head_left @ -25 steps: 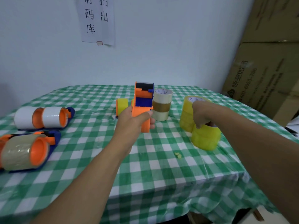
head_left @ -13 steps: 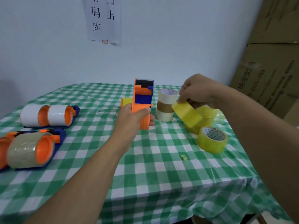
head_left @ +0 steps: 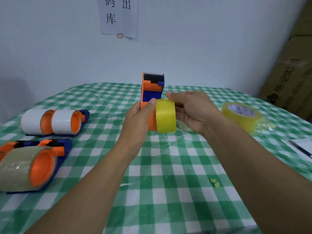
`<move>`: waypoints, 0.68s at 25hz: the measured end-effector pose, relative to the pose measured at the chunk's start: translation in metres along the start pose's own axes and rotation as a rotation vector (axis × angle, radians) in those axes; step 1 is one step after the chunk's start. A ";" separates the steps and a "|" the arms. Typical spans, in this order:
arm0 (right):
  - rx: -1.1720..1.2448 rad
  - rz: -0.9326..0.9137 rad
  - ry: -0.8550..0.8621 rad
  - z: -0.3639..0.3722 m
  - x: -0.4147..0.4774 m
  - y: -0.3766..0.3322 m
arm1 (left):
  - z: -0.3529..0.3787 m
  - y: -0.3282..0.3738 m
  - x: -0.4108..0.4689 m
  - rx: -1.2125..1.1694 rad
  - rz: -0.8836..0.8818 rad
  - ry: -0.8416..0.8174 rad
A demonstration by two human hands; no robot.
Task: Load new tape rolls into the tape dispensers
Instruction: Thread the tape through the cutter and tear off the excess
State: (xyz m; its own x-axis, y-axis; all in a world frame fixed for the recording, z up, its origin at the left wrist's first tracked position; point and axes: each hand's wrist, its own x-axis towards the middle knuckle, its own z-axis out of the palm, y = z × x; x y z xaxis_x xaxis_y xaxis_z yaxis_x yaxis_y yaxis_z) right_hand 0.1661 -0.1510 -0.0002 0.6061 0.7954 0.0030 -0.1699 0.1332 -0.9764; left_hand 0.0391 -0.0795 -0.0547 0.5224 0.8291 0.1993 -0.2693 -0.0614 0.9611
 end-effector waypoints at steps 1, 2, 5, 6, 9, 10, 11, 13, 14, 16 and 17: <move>-0.003 -0.002 -0.006 0.001 0.004 0.004 | -0.001 -0.001 0.004 -0.011 0.010 -0.005; -0.024 -0.003 -0.009 0.002 0.009 0.009 | -0.002 -0.002 0.008 -0.010 0.026 -0.015; -0.290 -0.101 0.054 0.001 0.018 0.015 | -0.003 -0.006 0.018 -0.009 0.066 -0.038; -0.359 -0.143 0.070 0.000 0.019 0.016 | -0.004 -0.007 0.021 -0.024 0.076 -0.041; -0.343 -0.111 -0.049 -0.001 0.025 0.022 | -0.008 -0.009 0.032 -0.054 0.108 -0.028; -0.290 -0.057 -0.098 -0.001 0.027 0.026 | -0.009 -0.010 0.034 -0.053 0.116 -0.020; -0.245 -0.014 -0.127 0.000 0.027 0.029 | -0.010 -0.012 0.036 -0.053 0.124 -0.018; -0.221 -0.007 -0.138 0.000 0.030 0.037 | -0.012 -0.017 0.036 -0.084 0.145 -0.032; -0.217 -0.019 -0.144 0.000 0.031 0.041 | -0.014 -0.020 0.034 -0.111 0.160 -0.043; -0.213 -0.029 -0.171 0.000 0.031 0.047 | -0.017 -0.025 0.030 -0.159 0.191 -0.057; -0.212 -0.030 -0.181 0.001 0.030 0.050 | -0.018 -0.027 0.028 -0.173 0.202 -0.067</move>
State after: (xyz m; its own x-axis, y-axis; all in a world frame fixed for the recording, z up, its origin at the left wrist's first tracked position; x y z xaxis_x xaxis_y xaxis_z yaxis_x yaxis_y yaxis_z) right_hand 0.1756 -0.1198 -0.0485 0.4561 0.8884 0.0524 0.0241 0.0465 -0.9986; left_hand 0.0467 -0.0446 -0.0788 0.4951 0.7707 0.4011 -0.5042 -0.1211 0.8551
